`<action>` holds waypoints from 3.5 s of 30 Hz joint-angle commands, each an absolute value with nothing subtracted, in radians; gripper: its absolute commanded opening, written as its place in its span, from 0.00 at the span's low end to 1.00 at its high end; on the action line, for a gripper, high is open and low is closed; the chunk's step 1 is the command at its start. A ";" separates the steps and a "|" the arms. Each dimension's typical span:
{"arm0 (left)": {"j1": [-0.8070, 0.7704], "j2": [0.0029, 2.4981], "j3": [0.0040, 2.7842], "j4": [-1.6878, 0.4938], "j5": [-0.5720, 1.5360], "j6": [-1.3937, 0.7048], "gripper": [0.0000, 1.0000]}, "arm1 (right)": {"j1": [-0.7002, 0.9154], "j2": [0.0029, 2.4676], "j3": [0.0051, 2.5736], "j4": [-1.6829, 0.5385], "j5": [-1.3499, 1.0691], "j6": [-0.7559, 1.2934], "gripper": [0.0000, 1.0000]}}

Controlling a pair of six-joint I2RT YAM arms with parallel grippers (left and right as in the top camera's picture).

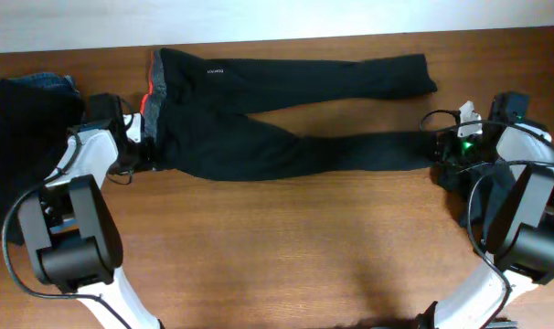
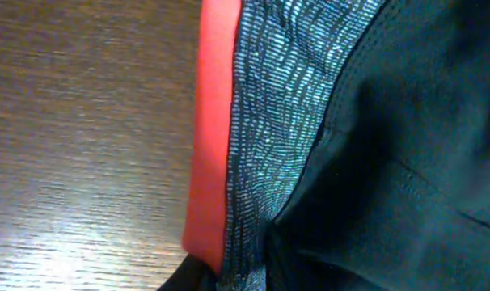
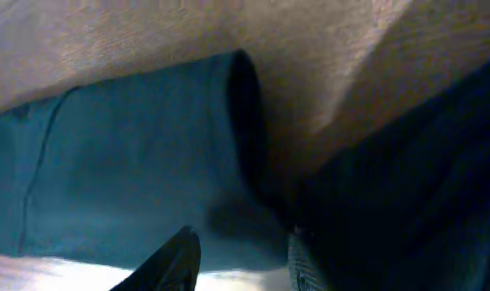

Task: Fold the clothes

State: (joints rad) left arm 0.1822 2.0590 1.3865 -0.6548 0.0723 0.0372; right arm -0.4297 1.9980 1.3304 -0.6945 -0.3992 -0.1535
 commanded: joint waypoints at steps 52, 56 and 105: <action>0.273 1.944 1.385 -1.029 0.048 -0.016 0.77 | -0.526 2.002 1.371 -0.905 -0.358 0.061 0.08; 0.273 1.944 1.388 -1.003 0.048 -0.016 0.99 | -0.525 2.002 1.504 -0.968 -0.363 0.056 0.43; -0.022 2.205 1.523 -0.746 0.122 0.023 0.99 | -0.120 2.083 1.347 -0.722 -0.298 -0.018 0.04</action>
State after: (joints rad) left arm -0.0204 2.1376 1.5299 -0.7544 0.1226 0.0071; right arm -0.1154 2.0560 1.3563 -0.7273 -0.3222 -0.0265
